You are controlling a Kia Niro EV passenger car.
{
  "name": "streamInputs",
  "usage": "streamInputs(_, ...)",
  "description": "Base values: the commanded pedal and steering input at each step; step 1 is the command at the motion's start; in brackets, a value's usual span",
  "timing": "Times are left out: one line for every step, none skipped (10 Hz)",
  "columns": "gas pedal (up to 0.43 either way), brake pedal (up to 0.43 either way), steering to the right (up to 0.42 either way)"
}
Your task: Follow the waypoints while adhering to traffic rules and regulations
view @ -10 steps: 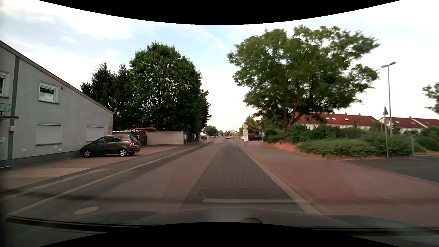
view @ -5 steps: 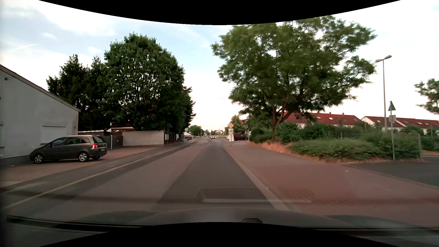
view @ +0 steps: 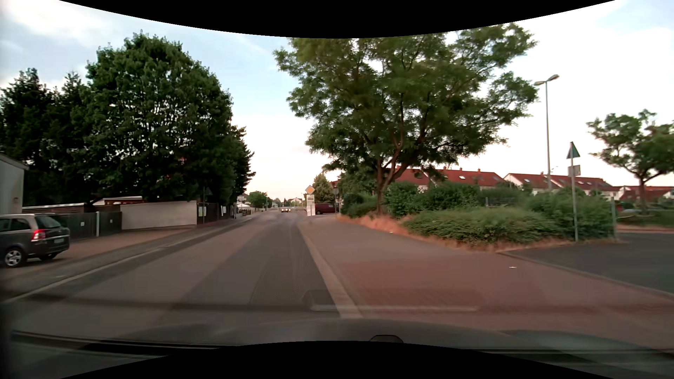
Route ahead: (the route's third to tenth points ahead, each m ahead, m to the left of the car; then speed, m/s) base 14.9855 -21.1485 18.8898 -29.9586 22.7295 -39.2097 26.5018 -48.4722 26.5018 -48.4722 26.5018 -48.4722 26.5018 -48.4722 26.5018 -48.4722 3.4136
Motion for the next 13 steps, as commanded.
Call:
streamInputs(0.000,0.116,0.479)
streamInputs(0.000,0.085,0.515)
streamInputs(0.000,0.061,0.557)
streamInputs(0.000,0.012,0.579)
streamInputs(0.000,0.000,0.590)
streamInputs(0.000,0.000,0.590)
streamInputs(0.000,0.000,0.591)
streamInputs(0.000,0.000,0.590)
streamInputs(0.000,0.000,0.588)
streamInputs(0.000,0.000,0.587)
streamInputs(0.000,0.000,0.587)
streamInputs(0.000,0.000,0.587)
streamInputs(0.000,0.000,0.586)
